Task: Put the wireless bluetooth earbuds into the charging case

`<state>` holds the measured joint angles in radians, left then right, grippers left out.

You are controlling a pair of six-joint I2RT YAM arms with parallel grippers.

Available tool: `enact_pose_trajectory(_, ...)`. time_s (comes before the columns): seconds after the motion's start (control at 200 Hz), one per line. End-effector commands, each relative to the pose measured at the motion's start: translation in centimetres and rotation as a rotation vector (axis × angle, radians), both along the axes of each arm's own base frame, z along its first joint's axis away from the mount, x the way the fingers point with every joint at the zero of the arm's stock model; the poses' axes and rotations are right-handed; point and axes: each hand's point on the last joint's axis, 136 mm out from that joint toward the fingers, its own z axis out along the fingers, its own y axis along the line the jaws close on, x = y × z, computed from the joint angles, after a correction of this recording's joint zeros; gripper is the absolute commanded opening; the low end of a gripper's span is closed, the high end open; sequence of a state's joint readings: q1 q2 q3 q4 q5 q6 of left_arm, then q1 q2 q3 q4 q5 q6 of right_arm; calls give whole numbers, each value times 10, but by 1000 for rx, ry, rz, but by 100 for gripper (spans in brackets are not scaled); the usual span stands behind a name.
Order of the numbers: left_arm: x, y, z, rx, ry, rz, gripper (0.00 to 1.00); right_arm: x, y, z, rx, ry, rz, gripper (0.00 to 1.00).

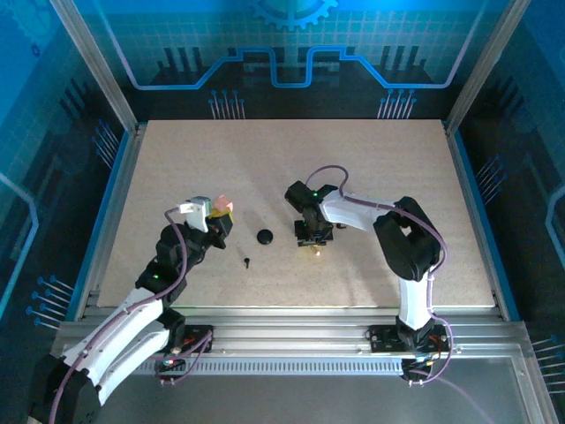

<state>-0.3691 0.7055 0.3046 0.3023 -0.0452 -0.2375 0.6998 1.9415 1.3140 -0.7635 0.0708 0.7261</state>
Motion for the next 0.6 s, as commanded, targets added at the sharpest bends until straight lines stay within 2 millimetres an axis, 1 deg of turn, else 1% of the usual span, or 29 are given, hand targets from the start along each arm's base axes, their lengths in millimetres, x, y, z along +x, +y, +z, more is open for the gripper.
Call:
enact_pose_trajectory(0.0,1,3,5,-10,-33,8,20,0,0,-1,-25,9,-8,30)
enact_pose_trajectory(0.095,2,2,5,-14,-32,6,20,-5,-1,-1,-38,17,-1,30)
enact_pose_trajectory(0.215,2,2,4,-11,-29,6,20,-14,7,-2,-21,30,23,29)
enact_pose_trajectory(0.315,2,2,3,-12,-29,6,20,-21,10,-4,-21,48,35,29)
enact_pose_trajectory(0.41,1,2,2,-14,-27,4,20,-26,10,-3,-33,54,49,28)
enact_pose_trajectory(0.525,1,2,3,-17,-28,1,20,-30,8,3,-40,45,53,27)
enact_pose_trajectory(0.595,1,2,3,-17,-28,0,20,-34,4,5,-54,44,52,27)
